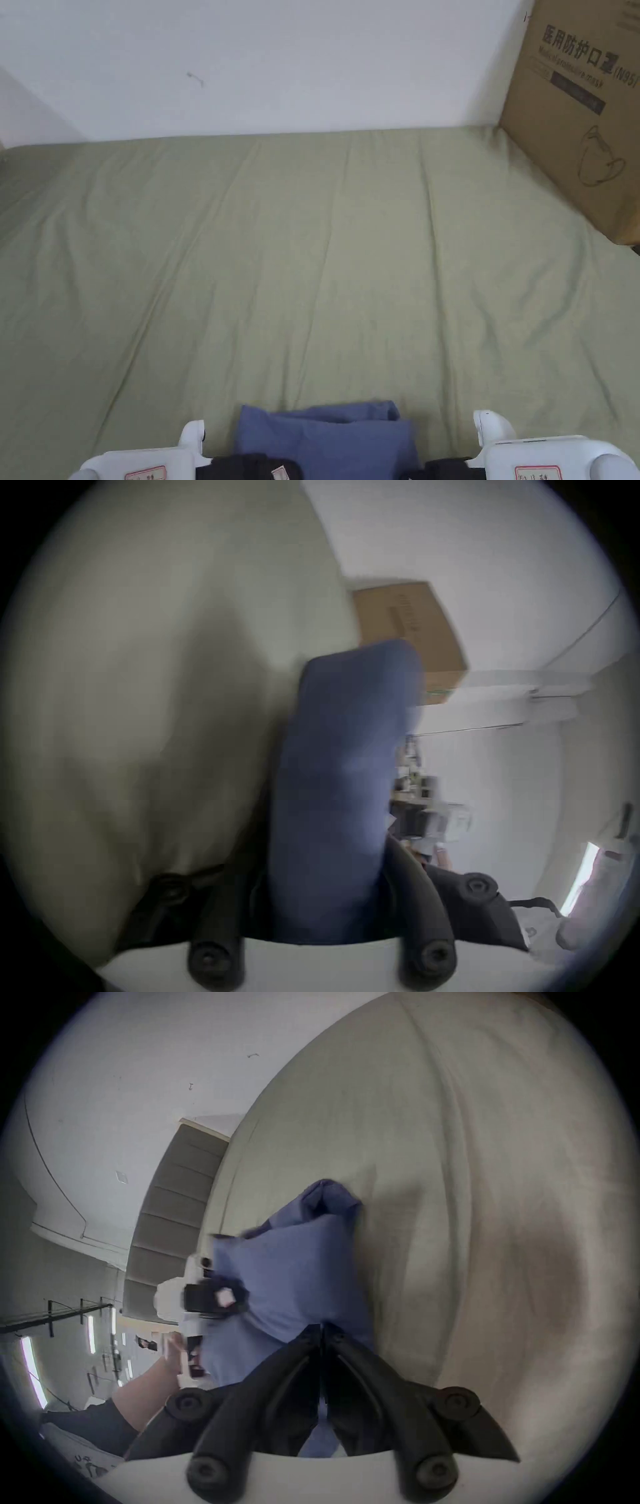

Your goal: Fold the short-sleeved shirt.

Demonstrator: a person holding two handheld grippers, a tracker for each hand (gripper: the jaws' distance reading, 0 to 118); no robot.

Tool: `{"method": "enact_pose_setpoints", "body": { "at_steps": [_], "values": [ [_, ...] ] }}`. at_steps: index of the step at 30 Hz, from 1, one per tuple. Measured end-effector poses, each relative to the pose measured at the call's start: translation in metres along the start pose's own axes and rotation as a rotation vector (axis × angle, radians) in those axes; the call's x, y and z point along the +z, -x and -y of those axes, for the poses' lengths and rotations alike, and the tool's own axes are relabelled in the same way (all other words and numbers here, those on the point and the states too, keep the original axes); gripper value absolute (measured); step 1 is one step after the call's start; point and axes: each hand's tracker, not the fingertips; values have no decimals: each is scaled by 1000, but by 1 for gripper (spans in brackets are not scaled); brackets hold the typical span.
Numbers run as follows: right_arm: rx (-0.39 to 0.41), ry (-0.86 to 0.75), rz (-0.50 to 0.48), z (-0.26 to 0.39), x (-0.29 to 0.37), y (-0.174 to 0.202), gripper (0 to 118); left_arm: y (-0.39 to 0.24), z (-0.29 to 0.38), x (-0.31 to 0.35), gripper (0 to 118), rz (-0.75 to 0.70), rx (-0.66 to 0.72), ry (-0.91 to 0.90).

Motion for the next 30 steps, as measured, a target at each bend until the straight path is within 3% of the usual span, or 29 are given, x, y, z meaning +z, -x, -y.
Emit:
{"method": "enact_pose_setpoints", "body": {
  "at_steps": [1, 4, 7, 10, 14, 18, 21, 25, 26, 28, 29, 30],
  "values": [
    [2, -7, 10, 1, 2, 3, 2, -8, 1, 5, 23, 144, 30, -25],
    [81, -13, 80, 0, 14, 22, 2, -38, 1, 20, 23, -10, -150, -51],
    [147, -54, 50, 2, 36, 45, 2, -65, 5, 51, 24, 82, -133, -110],
    [178, -108, 18, 3, 59, 68, 2, -96, 2, 101, 23, 58, -225, -181],
    [204, -161, 16, 7, 83, 89, 2, -109, -8, 189, 24, -132, -253, -206],
    [205, -188, 25, 13, 94, 102, 2, -101, -22, 277, 24, -413, -250, -255],
    [231, -194, 100, 18, 95, 113, 2, -103, -22, 322, 24, -646, -217, -278],
    [242, -178, 123, 22, 88, 122, 2, -85, -28, 364, 26, -883, -155, -318],
    [234, -174, 121, 22, 86, 123, 2, -81, -28, 372, 37, -959, -151, -333],
    [215, -171, 107, 22, 82, 125, 2, -72, -28, 384, 101, -1171, -157, -387],
    [207, -171, 99, 22, 80, 126, 2, -70, -26, 390, 118, -1270, -153, -395],
    [205, -172, 98, 22, 78, 128, 2, -70, -19, 397, 114, -1317, -180, -434]
  ]
}}
